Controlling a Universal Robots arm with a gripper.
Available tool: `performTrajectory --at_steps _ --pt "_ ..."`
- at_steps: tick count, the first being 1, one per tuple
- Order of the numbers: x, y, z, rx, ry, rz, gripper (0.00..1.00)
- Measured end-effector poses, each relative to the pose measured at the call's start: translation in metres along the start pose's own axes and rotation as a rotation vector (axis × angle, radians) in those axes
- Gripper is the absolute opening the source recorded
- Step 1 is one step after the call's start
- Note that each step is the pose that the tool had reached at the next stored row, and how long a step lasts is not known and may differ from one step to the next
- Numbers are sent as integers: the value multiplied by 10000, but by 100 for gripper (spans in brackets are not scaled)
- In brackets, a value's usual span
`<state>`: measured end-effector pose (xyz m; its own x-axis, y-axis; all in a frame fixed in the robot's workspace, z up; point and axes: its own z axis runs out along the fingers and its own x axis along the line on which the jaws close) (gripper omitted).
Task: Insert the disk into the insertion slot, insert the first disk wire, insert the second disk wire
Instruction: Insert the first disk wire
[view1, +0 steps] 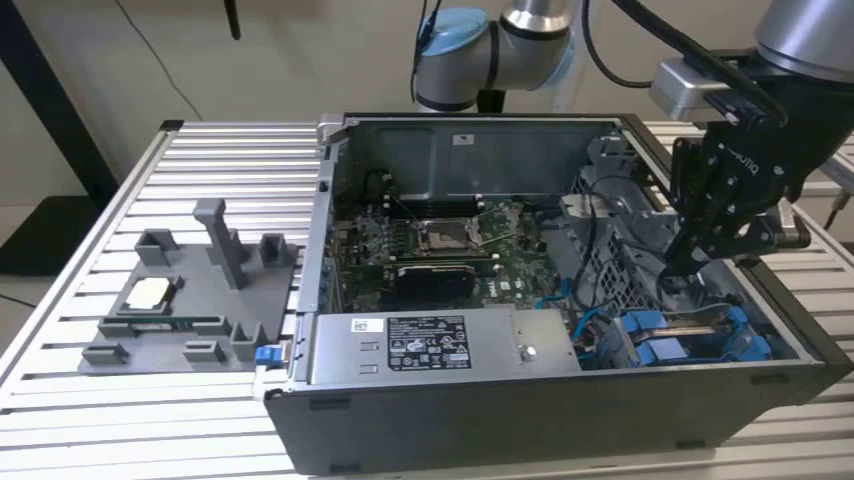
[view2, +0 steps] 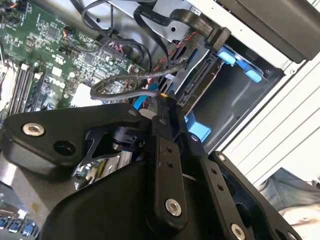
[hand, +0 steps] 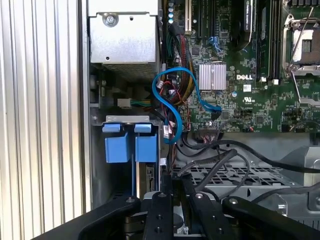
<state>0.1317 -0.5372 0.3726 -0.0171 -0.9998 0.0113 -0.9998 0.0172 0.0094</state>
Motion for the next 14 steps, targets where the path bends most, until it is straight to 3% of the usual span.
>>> performTrajectory --at_steps 14 --pt "-1 -17 49 0 1 0 19"
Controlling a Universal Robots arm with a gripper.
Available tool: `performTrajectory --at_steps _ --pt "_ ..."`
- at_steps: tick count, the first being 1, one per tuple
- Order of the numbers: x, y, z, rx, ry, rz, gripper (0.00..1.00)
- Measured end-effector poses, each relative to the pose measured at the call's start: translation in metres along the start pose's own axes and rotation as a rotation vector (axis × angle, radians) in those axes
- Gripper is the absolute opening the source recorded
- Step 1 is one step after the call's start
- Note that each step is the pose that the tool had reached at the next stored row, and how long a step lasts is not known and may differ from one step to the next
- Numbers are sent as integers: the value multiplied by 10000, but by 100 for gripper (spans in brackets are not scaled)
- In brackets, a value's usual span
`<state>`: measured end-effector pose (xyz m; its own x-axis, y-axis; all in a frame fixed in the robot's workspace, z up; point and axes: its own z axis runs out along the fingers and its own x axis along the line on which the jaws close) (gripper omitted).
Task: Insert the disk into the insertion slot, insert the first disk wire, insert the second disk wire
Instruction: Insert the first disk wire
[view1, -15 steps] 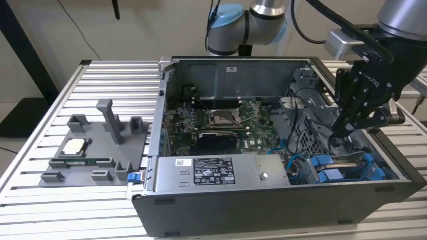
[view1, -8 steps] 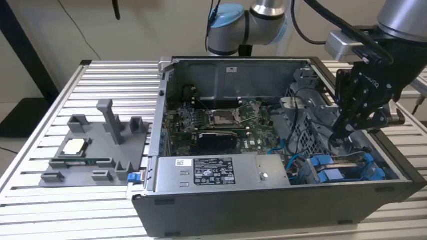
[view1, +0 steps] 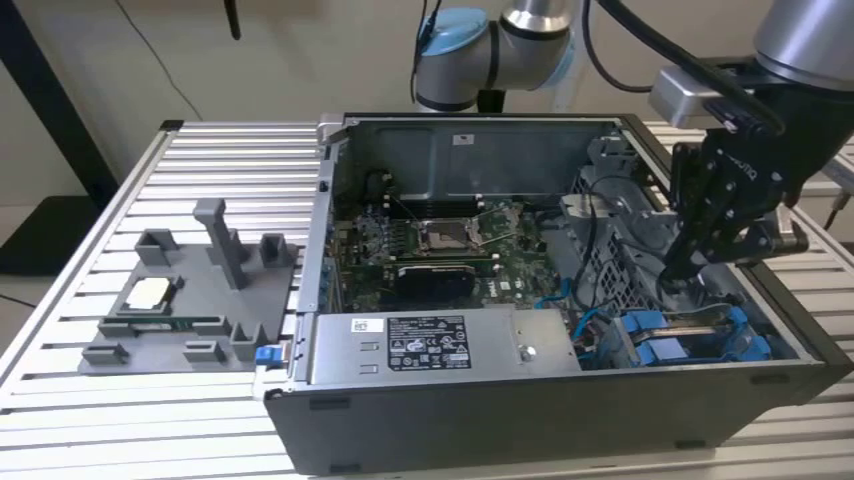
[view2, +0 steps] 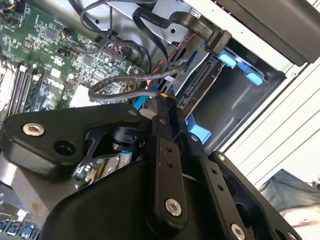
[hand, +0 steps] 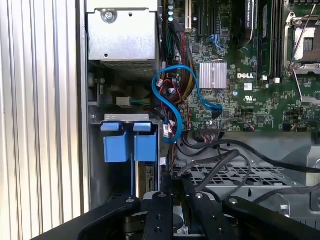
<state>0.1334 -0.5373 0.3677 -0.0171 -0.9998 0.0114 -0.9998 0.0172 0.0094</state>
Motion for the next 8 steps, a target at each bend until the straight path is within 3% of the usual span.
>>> performTrajectory --at_steps 8 --pt "-2 -37 82 0 5 0 19"
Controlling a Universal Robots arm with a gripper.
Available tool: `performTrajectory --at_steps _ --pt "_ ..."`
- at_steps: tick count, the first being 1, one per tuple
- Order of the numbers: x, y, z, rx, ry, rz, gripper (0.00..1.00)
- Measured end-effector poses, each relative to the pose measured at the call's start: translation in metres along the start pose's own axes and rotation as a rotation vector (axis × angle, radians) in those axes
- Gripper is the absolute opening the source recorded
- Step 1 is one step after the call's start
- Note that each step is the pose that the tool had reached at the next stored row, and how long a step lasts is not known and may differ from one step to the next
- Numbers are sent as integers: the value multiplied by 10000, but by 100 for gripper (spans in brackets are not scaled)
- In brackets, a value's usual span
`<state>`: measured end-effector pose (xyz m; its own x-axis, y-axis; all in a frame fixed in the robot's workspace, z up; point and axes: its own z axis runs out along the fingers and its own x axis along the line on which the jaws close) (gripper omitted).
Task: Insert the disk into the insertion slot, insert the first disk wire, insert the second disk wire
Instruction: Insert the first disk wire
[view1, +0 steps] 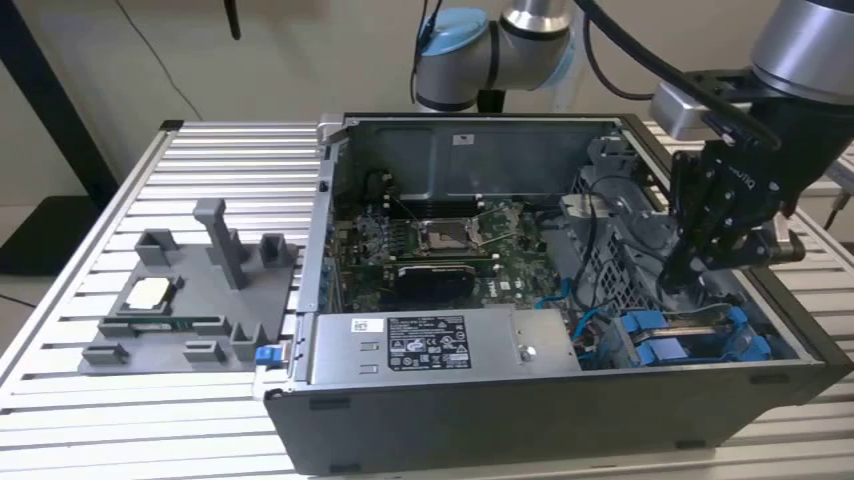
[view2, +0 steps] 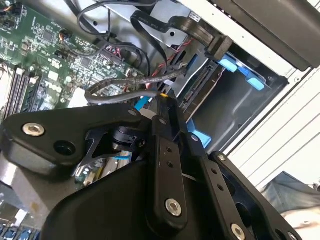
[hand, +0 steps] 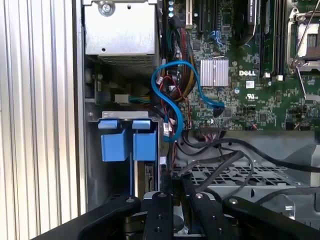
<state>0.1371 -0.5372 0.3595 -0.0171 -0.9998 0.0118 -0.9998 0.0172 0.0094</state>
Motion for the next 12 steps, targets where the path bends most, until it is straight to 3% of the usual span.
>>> performTrajectory --at_steps 12 --pt "-2 -80 137 0 24 1 19"
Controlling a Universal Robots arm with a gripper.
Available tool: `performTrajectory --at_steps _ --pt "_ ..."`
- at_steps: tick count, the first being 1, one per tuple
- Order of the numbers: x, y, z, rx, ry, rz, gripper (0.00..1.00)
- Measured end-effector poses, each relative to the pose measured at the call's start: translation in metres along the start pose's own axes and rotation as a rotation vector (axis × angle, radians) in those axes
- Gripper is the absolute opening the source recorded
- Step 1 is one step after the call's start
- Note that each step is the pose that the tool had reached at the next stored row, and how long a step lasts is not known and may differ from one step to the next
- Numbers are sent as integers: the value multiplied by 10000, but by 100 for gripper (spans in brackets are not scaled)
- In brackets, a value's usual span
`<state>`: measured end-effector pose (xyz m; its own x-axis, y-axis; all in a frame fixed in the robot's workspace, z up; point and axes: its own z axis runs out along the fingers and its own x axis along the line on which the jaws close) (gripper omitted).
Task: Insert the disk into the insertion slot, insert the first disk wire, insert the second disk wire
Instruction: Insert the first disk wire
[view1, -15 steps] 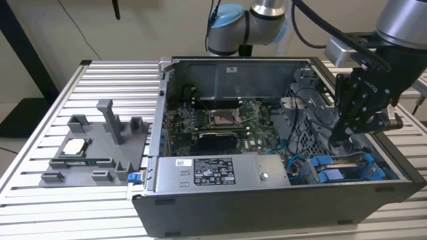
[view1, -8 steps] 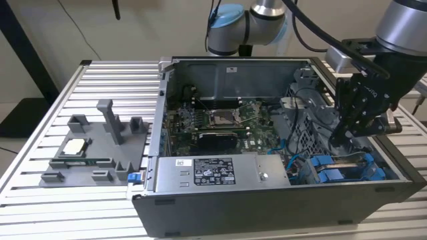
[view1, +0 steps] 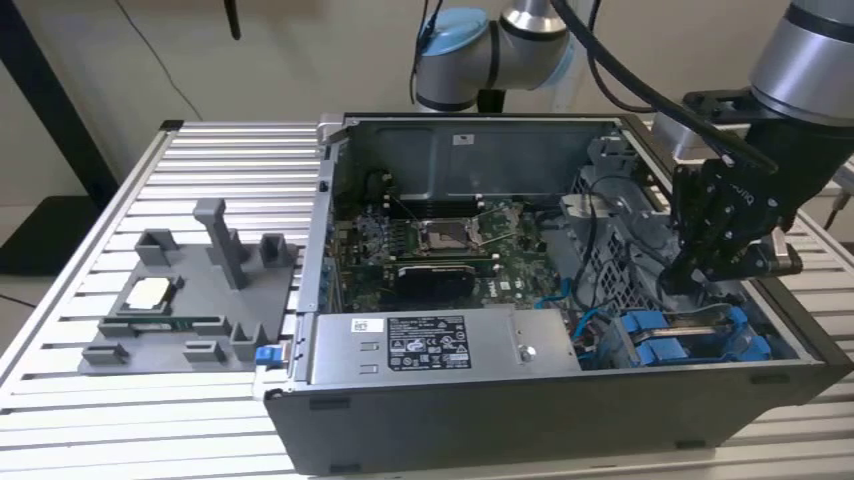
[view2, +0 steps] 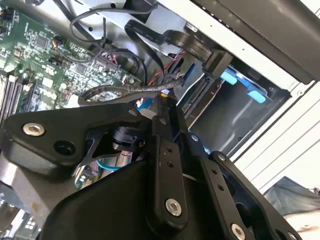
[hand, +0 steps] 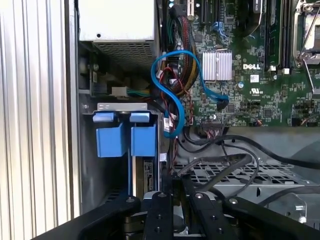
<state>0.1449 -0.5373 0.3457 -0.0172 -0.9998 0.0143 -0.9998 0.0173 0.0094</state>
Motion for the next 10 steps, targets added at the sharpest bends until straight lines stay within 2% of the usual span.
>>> performTrajectory --at_steps 4,10 --pt "9 -35 5 -31 3 -1 19" --pt "41 -35 -41 -82 4 -1 19"
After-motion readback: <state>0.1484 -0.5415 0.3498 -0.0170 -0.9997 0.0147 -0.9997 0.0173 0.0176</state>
